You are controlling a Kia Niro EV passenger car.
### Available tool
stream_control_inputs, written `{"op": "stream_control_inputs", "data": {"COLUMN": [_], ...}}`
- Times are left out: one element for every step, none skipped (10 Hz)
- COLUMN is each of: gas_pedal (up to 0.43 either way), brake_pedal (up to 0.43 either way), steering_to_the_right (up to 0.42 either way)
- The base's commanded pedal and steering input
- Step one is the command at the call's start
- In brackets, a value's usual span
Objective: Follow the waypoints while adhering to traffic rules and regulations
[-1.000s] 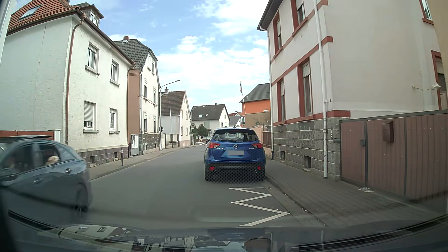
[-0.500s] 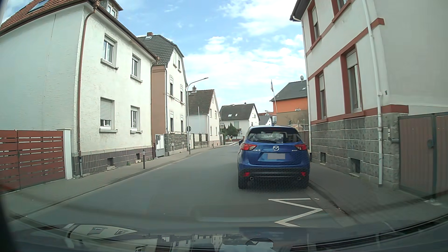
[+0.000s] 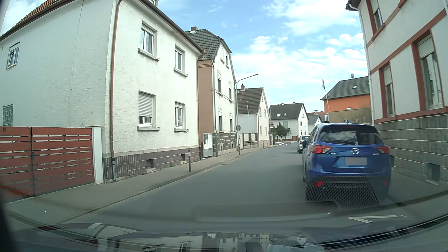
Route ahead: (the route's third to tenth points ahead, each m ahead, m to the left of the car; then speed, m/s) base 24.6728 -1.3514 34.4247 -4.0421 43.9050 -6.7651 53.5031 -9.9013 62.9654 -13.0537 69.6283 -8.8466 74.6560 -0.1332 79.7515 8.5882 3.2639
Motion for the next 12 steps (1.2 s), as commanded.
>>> {"op": "stream_control_inputs", "data": {"gas_pedal": [0.138, 0.15, 0.15, 0.15, 0.157, 0.157, 0.157, 0.169, 0.209, 0.22, 0.24, 0.248], "brake_pedal": [0.0, 0.0, 0.0, 0.0, 0.0, 0.0, 0.0, 0.0, 0.0, 0.0, 0.0, 0.0], "steering_to_the_right": [-0.413, -0.368, -0.3, -0.231, -0.152, -0.045, 0.071, 0.129, 0.18, 0.209, 0.221, 0.227]}}
